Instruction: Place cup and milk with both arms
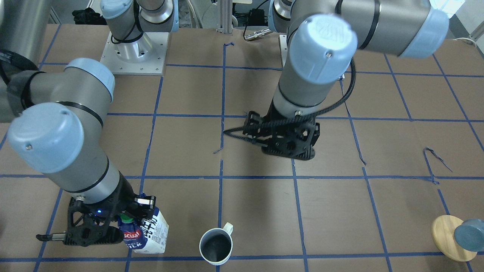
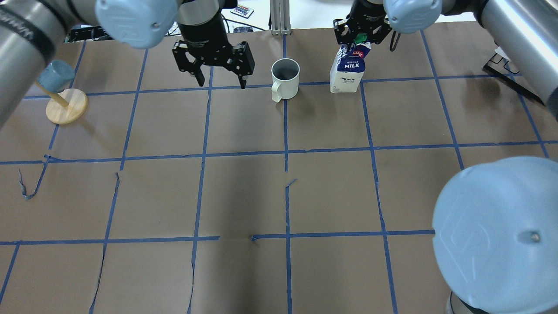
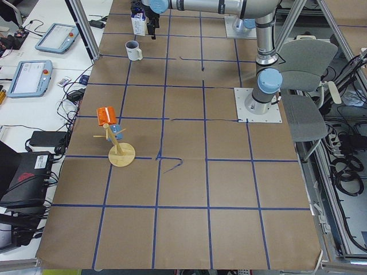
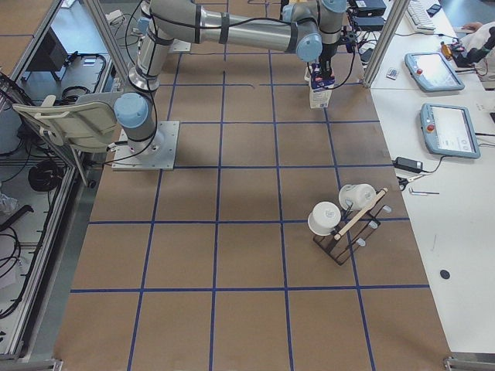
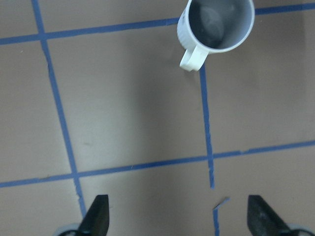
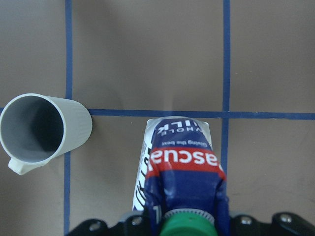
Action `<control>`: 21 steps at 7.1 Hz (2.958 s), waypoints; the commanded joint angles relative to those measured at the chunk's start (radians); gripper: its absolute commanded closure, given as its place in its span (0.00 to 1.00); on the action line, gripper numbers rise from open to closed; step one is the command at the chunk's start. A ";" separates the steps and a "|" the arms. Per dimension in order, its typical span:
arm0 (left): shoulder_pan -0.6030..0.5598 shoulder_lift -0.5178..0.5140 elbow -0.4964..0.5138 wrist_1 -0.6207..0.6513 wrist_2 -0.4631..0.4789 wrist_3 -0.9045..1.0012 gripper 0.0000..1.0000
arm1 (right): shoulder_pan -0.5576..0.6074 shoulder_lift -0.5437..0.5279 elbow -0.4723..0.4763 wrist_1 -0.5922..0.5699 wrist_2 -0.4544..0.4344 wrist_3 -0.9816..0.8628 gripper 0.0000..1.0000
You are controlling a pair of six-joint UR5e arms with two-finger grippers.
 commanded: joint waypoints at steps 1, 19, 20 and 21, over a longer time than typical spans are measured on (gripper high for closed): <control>0.052 0.225 -0.205 0.005 -0.001 0.048 0.00 | 0.040 0.062 -0.053 -0.024 0.014 0.056 0.76; 0.134 0.298 -0.216 0.090 0.088 0.104 0.00 | -0.054 -0.102 -0.056 0.200 -0.106 -0.112 0.00; 0.134 0.304 -0.227 0.090 0.088 0.102 0.00 | -0.103 -0.243 0.058 0.209 -0.080 -0.130 0.03; 0.135 0.297 -0.216 0.090 0.086 0.104 0.00 | -0.101 -0.411 0.240 0.197 -0.080 -0.130 0.03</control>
